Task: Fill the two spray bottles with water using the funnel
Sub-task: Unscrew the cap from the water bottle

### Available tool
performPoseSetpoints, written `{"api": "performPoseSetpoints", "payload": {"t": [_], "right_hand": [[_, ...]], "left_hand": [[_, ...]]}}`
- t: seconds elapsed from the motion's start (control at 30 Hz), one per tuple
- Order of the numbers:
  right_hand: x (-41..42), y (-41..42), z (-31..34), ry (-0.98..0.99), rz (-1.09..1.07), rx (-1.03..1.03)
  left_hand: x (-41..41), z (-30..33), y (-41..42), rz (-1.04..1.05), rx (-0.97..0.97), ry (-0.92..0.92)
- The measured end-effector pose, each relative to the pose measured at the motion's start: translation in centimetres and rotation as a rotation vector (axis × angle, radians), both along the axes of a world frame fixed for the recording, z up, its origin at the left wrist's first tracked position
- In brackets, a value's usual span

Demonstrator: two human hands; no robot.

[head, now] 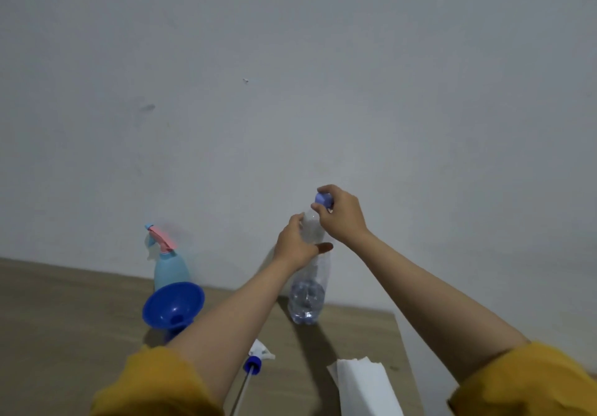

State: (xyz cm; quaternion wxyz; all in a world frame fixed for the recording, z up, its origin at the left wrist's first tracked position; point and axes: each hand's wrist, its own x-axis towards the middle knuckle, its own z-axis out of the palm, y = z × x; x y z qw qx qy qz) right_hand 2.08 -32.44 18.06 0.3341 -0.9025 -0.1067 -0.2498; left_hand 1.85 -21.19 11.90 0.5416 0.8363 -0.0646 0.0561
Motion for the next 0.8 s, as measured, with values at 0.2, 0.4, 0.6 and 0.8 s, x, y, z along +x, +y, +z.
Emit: {"api": "performPoseSetpoints", "payload": {"t": [0.2,0.4,0.6,0.8], "right_hand": [[-3.6,-0.4,2.5,-0.123,0.067,0.02],[-9.2,-0.3,5.6,-0.135,0.116,-0.027],[-14.2,0.4,4.4,-0.04,0.145,-0.064],[-16.9,0.6,2.0,0.072,0.189,-0.12]], "left_hand": [[-2.9,1.8,0.8,0.026,-0.068,-0.125],[-8.5,3.6,2.4,0.014,-0.102,-0.179],[-13.8,1.9,3.5,0.02,-0.085,-0.119],[-18.3,-0.7,4.4,0.002,-0.053,-0.089]]}}
